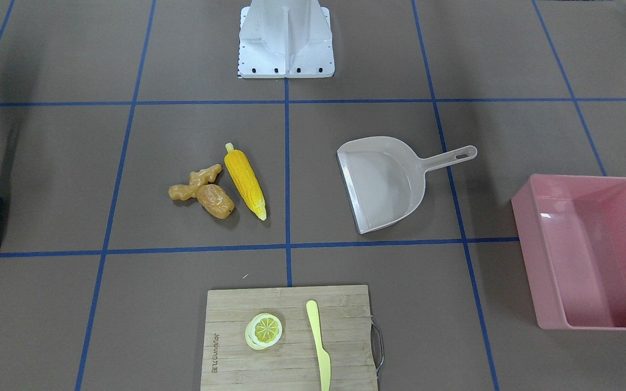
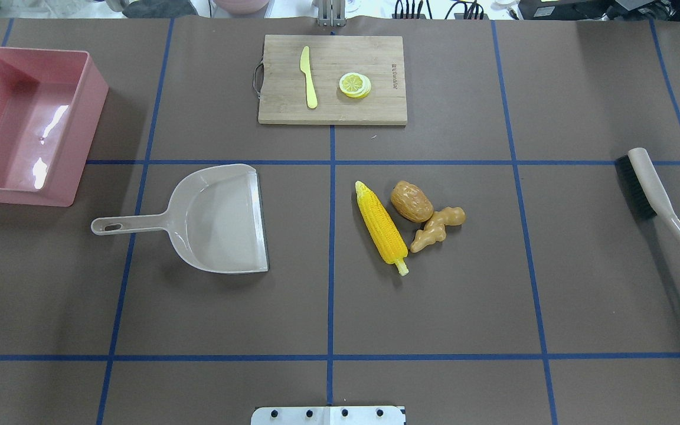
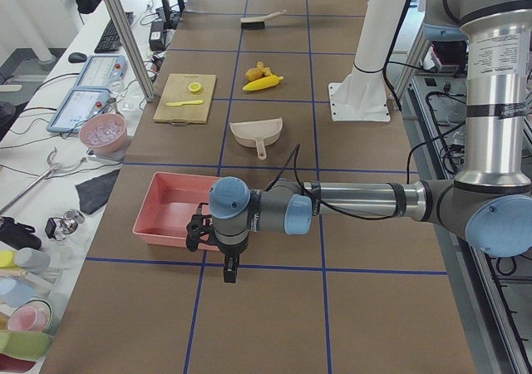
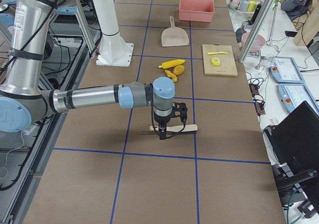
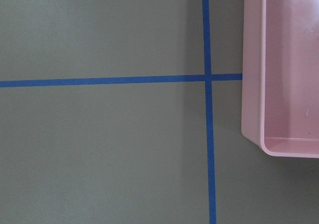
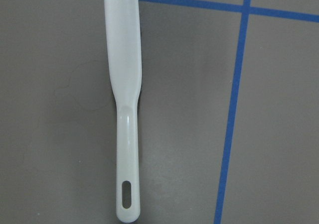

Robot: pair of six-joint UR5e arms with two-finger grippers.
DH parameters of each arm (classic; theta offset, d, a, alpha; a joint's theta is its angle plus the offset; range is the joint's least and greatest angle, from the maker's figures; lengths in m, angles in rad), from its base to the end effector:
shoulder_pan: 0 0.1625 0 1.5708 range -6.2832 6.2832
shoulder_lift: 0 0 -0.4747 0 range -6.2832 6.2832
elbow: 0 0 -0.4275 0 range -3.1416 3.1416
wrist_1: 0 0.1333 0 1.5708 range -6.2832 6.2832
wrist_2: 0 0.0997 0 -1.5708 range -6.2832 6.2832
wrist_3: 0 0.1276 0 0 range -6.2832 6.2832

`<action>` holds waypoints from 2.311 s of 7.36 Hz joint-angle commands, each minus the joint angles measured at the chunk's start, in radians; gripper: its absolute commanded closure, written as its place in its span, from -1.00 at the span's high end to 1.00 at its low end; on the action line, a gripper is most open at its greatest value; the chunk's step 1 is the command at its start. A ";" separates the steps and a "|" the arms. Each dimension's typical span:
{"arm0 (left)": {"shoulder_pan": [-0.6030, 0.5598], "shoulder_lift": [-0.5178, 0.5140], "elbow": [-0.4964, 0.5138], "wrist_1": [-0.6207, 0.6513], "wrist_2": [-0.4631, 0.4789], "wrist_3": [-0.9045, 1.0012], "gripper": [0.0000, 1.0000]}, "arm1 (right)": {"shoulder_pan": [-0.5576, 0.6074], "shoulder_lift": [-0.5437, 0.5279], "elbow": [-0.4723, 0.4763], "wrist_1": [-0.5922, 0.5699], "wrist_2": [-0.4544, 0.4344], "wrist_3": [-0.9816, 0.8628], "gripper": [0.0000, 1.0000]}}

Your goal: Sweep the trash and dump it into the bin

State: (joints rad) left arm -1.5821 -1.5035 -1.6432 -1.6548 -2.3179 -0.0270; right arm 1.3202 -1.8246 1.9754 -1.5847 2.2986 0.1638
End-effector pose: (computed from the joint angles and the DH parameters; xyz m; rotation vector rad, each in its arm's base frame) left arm -0.0523 -0.5026 0.7183 0.0791 0.7472 -0.0032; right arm -0.0561 -0.4143 0.6385 -0.0215 -0.7385 -0.1326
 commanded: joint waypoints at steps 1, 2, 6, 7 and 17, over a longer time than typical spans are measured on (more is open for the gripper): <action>0.001 -0.009 -0.055 0.018 0.002 -0.001 0.96 | -0.079 -0.028 0.007 0.002 -0.030 0.017 1.00; 0.007 -0.027 -0.102 0.092 0.002 -0.001 0.96 | -0.107 -0.030 -0.001 0.002 -0.051 0.023 1.00; 0.104 -0.317 -0.147 0.348 0.011 0.002 0.96 | -0.165 0.025 -0.133 0.115 -0.063 0.112 1.00; 0.135 -0.357 -0.168 0.345 0.009 0.004 0.96 | -0.177 0.045 -0.151 0.143 -0.059 0.182 1.00; 0.718 -0.412 -0.343 0.309 0.216 0.545 0.97 | -0.254 0.051 -0.194 0.176 -0.056 0.220 0.90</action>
State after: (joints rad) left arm -0.9221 -1.9165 -1.9889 -1.3436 -2.1501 0.4921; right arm 1.0705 -1.7746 1.7905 -1.4182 2.2415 0.3823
